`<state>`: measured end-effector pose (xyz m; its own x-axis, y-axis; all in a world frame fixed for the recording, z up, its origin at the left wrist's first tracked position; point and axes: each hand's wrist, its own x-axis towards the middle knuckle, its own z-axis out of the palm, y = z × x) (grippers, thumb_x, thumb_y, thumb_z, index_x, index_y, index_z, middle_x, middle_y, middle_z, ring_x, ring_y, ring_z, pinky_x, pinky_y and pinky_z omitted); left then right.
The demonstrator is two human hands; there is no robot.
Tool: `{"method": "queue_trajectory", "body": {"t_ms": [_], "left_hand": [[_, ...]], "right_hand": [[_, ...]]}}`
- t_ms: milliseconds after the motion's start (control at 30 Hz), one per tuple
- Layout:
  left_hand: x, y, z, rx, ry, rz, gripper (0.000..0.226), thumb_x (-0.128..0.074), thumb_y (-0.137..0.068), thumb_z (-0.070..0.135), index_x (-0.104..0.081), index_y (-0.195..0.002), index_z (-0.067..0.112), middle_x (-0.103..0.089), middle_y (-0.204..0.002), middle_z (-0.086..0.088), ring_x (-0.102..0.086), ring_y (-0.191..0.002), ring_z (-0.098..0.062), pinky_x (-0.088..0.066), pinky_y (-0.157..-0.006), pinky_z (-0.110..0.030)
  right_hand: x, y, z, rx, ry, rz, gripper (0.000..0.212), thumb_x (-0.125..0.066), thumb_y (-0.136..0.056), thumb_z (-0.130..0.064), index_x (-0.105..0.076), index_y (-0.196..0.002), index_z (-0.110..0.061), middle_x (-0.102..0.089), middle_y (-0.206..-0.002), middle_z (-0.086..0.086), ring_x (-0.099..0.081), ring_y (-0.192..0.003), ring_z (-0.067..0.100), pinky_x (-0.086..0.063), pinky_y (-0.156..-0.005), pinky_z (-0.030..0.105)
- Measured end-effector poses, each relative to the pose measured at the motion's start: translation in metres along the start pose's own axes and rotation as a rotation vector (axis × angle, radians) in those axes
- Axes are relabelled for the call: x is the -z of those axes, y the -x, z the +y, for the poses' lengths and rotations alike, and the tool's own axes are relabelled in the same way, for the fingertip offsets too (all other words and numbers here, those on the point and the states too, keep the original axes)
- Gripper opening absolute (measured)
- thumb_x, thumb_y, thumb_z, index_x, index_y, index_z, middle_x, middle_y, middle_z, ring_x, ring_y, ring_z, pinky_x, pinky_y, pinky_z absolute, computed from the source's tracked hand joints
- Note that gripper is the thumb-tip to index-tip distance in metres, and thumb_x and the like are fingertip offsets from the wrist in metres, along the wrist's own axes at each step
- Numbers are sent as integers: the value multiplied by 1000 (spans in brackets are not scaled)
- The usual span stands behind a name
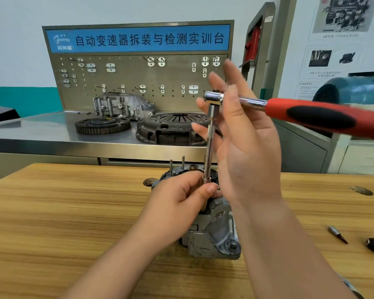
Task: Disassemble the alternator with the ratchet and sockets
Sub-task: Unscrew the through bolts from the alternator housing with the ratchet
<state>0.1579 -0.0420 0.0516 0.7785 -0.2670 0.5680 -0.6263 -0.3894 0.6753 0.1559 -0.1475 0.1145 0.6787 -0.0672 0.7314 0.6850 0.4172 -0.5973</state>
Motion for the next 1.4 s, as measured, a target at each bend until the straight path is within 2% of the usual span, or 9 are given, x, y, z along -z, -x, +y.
{"method": "queue_trajectory", "body": {"t_ms": [167, 267, 400, 600, 733, 900, 1133, 1300, 1400], "left_hand": [[3, 2, -5, -3, -3, -40, 28, -46, -88, 44, -53, -66, 28, -46, -54, 16, -41, -53, 0, -32, -53, -24], [1, 3, -4, 6, -50, -24, 23, -44, -87, 43, -57, -69, 37, -52, -55, 16, -45, -53, -1, -34, -51, -23], [-7, 1, -6, 25, -94, 43, 36, -47, -92, 42, -61, -77, 12, -60, -64, -5, -51, -59, -17, -45, -58, -41], [0, 3, -8, 9, 10, -5, 41, -45, -84, 55, -57, -72, 18, -51, -59, 6, -47, -58, -9, -38, -56, -33], [1, 3, -5, 6, -31, -7, 19, -45, -86, 45, -59, -73, 44, -58, -61, 21, -51, -59, 1, -39, -55, -23], [-5, 2, -4, 23, -67, 65, 42, -44, -86, 50, -63, -78, 14, -61, -63, -5, -54, -61, -22, -47, -60, -45], [0, 4, -6, -4, 17, -17, 37, -42, -80, 59, -57, -74, 26, -48, -57, 14, -45, -56, -5, -38, -54, -34], [-4, 4, -4, 15, -91, 29, 37, -43, -90, 49, -56, -71, 20, -50, -52, 14, -41, -48, -1, -31, -50, -26], [-5, 2, -3, 19, -77, 50, 38, -45, -82, 49, -58, -71, 16, -54, -56, 2, -44, -51, -10, -35, -52, -31]], "right_hand": [[1, 0, -1, -218, -119, -34, 44, -31, -96, -51, -60, -119, -26, -74, -103, 4, -71, -88, 22, -56, -79, 31], [0, 0, -1, -169, -88, -14, 33, -39, -97, -43, -62, -115, -27, -72, -112, 0, -70, -91, 19, -56, -77, 30], [-2, 2, -2, -35, -29, -26, 30, -54, -90, -27, -62, -117, -36, -62, -130, -5, -65, -109, 17, -53, -80, 27], [-2, 1, -1, -190, -136, -41, 36, -42, -91, -48, -61, -115, -28, -74, -106, 3, -73, -83, 21, -57, -79, 32], [-1, 1, -1, -197, -129, 25, 36, -50, -84, -47, -66, -108, -26, -73, -105, 7, -71, -84, 21, -57, -74, 29], [-3, 1, -1, -77, -140, 9, 25, -59, -86, -25, -68, -108, -33, -66, -125, -7, -68, -98, 19, -55, -78, 28], [0, 1, -3, -228, -182, 21, 42, -47, -82, -48, -65, -110, -21, -74, -100, 3, -72, -78, 20, -57, -75, 31], [-4, 2, -3, -81, -82, -6, 20, -59, -88, -27, -69, -104, -32, -66, -125, -5, -63, -112, 24, -53, -79, 27], [-4, 1, -4, -55, -106, -26, 26, -57, -87, -22, -66, -110, -31, -65, -125, -7, -63, -110, 20, -50, -81, 25]]}}
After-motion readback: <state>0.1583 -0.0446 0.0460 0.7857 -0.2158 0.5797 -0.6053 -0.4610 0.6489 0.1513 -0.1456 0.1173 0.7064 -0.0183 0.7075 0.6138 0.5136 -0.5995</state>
